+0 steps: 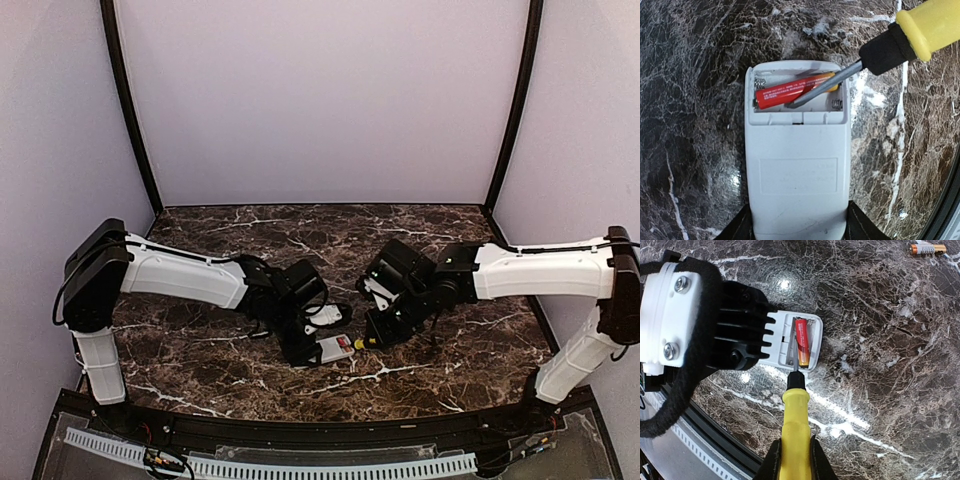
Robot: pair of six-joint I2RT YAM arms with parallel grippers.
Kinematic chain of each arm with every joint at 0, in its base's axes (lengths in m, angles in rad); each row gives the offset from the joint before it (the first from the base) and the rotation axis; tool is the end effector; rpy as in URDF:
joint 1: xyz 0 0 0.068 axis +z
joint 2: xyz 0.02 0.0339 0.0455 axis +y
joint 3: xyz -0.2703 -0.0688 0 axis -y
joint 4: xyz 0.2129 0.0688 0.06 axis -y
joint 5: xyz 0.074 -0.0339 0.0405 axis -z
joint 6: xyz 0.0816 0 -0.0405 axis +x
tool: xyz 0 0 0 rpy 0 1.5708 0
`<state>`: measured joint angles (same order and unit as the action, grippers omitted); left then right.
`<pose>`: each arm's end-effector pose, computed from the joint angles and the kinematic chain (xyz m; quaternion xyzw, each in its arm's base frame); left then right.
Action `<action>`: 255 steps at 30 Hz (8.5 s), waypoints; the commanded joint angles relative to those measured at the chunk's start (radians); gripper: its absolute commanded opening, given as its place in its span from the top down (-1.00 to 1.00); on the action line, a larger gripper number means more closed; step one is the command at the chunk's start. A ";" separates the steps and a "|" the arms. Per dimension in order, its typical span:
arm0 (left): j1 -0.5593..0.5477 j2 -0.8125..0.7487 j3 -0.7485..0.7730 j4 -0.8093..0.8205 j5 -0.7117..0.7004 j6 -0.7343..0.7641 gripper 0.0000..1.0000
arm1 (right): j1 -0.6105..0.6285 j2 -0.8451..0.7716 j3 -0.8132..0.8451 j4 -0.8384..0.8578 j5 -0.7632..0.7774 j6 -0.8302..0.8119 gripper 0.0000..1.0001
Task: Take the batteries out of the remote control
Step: Remove the battery from the remote control without the battery cover.
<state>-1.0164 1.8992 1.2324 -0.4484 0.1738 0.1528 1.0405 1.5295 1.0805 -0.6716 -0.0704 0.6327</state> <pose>0.1878 -0.3301 0.1462 0.5519 0.7985 -0.1709 0.1689 0.1439 0.2568 0.2053 -0.2050 0.9524 0.1886 0.1240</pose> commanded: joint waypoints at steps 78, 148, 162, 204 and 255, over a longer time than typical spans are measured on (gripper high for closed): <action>-0.083 -0.325 -0.050 -0.022 -0.437 0.509 0.23 | -0.209 -0.456 -0.232 0.253 -0.116 -0.041 1.00; -0.082 -0.212 0.008 -0.156 -0.264 0.382 0.28 | -0.163 -0.293 -0.221 0.189 -0.344 -0.082 1.00; -0.082 -0.225 0.006 -0.150 -0.266 0.383 0.28 | -0.164 -0.227 -0.233 0.199 -0.330 -0.076 1.00; -0.021 -0.243 0.020 -0.150 -0.133 0.295 0.29 | -0.406 -0.410 -0.446 0.455 -0.628 -0.056 1.00; 0.096 -0.133 0.046 -0.135 -0.344 -0.312 0.27 | -0.403 -0.697 -0.460 0.305 -0.112 0.048 1.00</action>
<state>-0.9527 1.8656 1.3315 -0.6361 -0.3370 0.0761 0.6403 0.8639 0.6144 -0.3210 -0.3305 0.6441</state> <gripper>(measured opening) 0.565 0.140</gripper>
